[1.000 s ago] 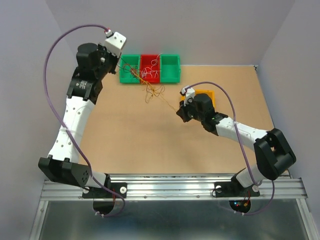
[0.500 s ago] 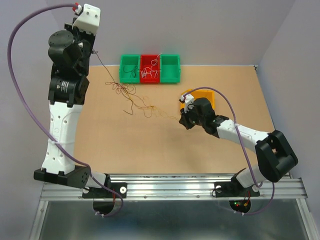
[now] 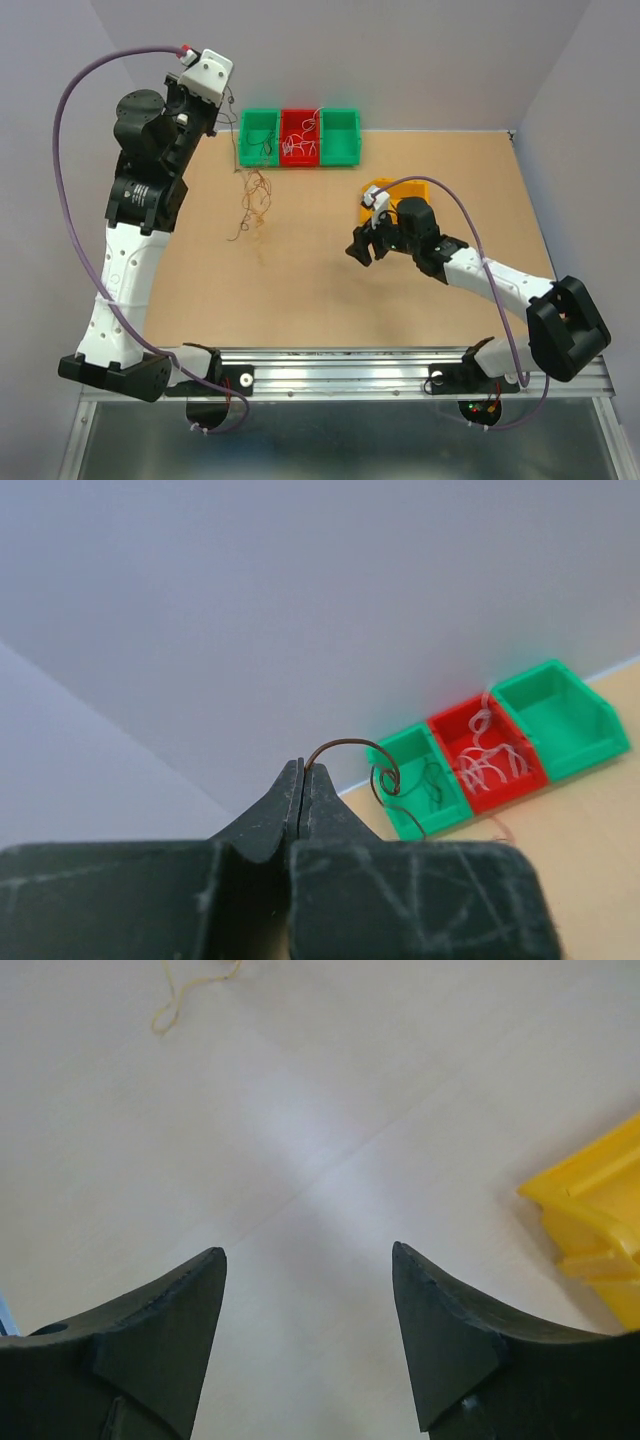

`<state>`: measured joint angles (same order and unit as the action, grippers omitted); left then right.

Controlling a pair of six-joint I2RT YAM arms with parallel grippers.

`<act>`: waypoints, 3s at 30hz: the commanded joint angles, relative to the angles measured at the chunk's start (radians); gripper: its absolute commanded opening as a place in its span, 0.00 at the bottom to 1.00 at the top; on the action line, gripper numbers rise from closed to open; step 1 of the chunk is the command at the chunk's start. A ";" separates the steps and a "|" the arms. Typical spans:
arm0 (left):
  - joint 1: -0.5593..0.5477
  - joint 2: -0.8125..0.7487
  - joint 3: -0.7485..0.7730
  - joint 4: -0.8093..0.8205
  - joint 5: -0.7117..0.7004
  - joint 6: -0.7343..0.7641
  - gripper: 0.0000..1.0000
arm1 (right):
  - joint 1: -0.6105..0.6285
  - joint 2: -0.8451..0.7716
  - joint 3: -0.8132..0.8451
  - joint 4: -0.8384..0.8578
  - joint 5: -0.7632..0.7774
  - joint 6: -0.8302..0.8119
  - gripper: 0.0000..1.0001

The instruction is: Untangle the cables

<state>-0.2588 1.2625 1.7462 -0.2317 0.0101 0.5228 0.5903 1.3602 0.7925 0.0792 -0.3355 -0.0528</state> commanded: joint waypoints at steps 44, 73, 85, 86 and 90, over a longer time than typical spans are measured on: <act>-0.200 -0.003 0.156 0.160 0.473 -0.445 0.00 | 0.206 0.798 0.563 1.186 -0.054 0.157 0.65; 0.086 0.005 -0.680 0.594 0.745 -0.420 0.00 | 0.215 0.347 0.042 1.349 0.075 0.185 0.00; -0.051 -0.086 -0.936 0.632 0.712 -0.236 0.00 | 0.213 0.409 0.013 1.298 0.214 0.226 0.01; -0.054 -0.080 -0.936 0.631 0.720 -0.231 0.01 | 0.213 0.409 0.010 1.298 0.217 0.232 0.01; -0.069 -0.049 -0.927 0.609 0.743 -0.210 0.01 | 0.212 0.389 -0.010 1.297 0.242 0.257 0.00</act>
<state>-0.3164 1.1976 0.8257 0.3450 0.7166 0.2634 0.7994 1.7752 0.8135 1.2926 -0.1436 0.1776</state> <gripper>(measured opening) 0.025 0.019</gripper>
